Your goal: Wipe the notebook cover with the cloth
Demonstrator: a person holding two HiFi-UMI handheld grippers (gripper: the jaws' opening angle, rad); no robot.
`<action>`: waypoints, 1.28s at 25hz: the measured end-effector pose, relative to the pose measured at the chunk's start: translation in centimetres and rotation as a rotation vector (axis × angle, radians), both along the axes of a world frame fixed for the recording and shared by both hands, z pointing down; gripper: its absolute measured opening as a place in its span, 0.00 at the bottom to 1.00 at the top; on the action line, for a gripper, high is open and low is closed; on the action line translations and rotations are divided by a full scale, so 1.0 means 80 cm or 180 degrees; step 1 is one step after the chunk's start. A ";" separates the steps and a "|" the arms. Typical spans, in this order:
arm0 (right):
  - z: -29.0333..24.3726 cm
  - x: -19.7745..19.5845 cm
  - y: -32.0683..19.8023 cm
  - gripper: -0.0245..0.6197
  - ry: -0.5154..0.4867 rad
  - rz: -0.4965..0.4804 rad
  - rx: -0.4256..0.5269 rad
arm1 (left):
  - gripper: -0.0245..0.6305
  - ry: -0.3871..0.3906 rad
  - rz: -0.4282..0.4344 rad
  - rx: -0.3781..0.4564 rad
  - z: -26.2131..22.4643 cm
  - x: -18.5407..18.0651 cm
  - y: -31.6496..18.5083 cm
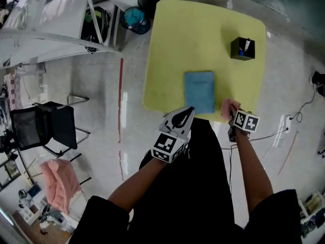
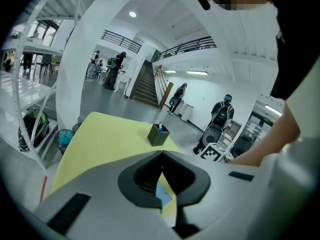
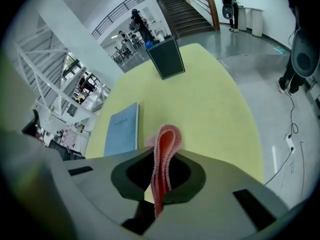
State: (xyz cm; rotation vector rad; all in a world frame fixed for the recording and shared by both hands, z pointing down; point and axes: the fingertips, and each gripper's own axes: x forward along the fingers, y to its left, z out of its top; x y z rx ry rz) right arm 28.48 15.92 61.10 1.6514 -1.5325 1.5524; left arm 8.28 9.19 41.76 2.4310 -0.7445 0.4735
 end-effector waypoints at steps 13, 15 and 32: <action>-0.333 -0.133 -0.004 0.10 0.0041 0.0162 0.1903 | 0.05 0.0415 -0.0369 -0.0195 -0.145 -0.081 0.021; -0.372 -0.165 0.002 0.09 0.0193 0.0004 0.2010 | 0.05 0.0406 -0.0320 0.0021 -0.170 -0.088 0.021; -0.543 -0.245 0.087 0.09 0.0857 -0.0887 0.2796 | 0.05 0.0370 -0.0718 0.1076 -0.307 -0.113 0.129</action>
